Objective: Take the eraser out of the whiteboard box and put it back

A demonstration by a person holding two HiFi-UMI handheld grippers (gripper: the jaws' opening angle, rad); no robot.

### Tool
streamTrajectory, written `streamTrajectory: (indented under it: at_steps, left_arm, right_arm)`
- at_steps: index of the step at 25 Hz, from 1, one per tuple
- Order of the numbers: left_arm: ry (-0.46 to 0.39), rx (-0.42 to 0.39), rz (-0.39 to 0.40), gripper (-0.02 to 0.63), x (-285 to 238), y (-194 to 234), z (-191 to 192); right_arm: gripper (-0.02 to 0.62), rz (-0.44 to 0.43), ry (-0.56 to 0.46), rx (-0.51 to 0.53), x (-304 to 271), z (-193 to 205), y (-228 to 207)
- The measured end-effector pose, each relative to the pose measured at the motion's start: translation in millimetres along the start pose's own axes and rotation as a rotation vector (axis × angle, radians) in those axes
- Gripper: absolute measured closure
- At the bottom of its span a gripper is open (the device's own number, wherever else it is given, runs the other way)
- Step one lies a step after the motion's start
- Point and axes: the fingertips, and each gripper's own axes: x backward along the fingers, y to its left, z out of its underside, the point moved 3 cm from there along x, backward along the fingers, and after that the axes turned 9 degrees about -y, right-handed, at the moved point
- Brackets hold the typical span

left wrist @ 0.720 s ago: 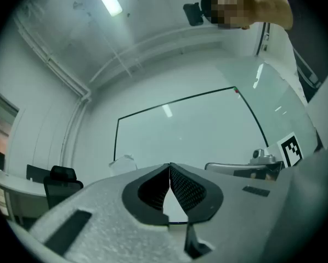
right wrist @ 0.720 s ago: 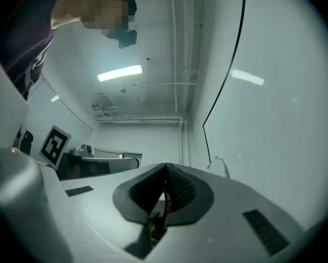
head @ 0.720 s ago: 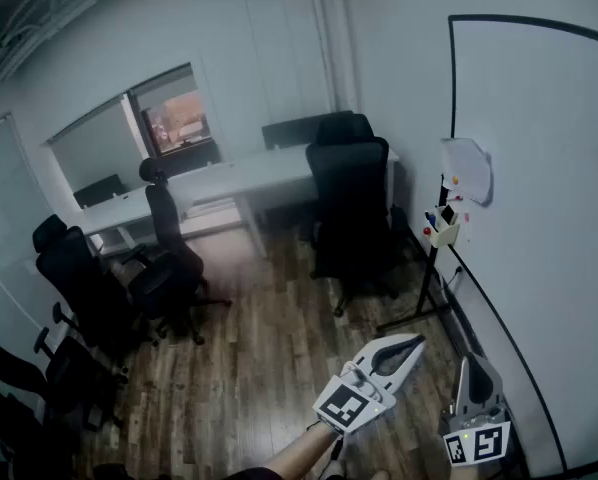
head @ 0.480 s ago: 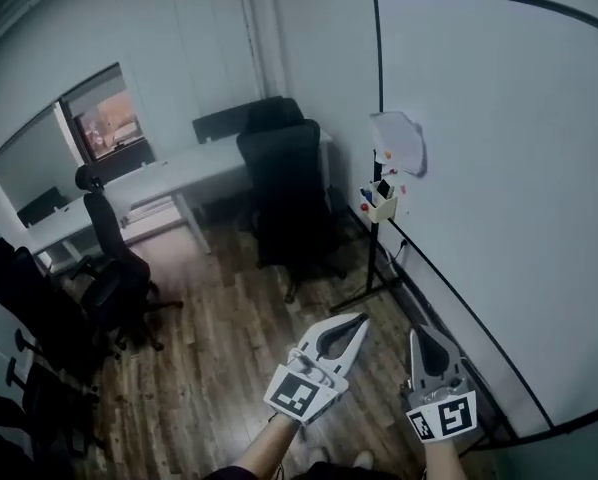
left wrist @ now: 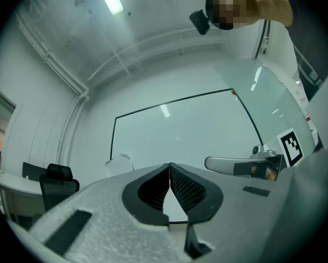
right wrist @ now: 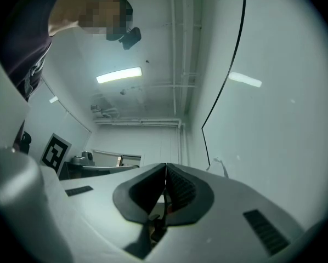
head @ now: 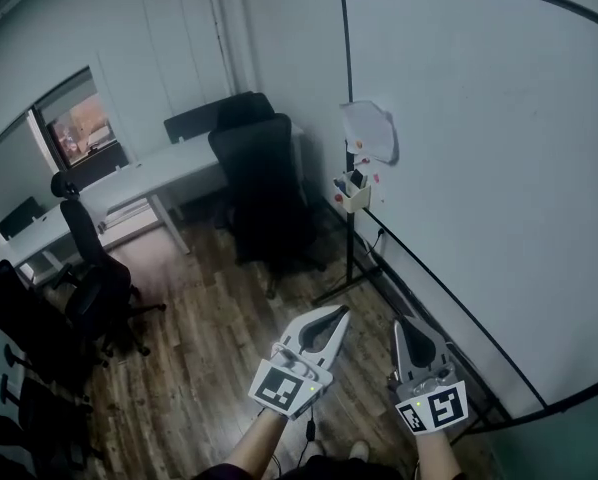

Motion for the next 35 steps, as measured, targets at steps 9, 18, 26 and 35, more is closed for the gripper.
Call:
streamTrajectory:
  at_steps: [9, 18, 26, 35]
  left_arm:
    - [0.001, 0.014, -0.007, 0.601, -7.6, -7.0, 4.8]
    - [0.014, -0.006, -0.052, 0.601, -27.2, -13.8, 13.8]
    - [0.044, -0.02, -0.077, 0.601, -44.1, -7.0, 35.7]
    - [0.063, -0.005, -0.061, 0.601, -79.1, 33.2, 66.3]
  right_arm:
    - [0.592, 0.003, 0.018, 0.002, 9.1, 0.0, -11.2]
    - [0.592, -0.028, 0.036, 0.008, 21.0, -3.9, -38.4]
    - [0.592, -0.049, 0.052, -0.014, 12.8, 13.0, -62.9]
    - [0.592, -0.026, 0.075, -0.03, -25.1, 52.4, -95.1]
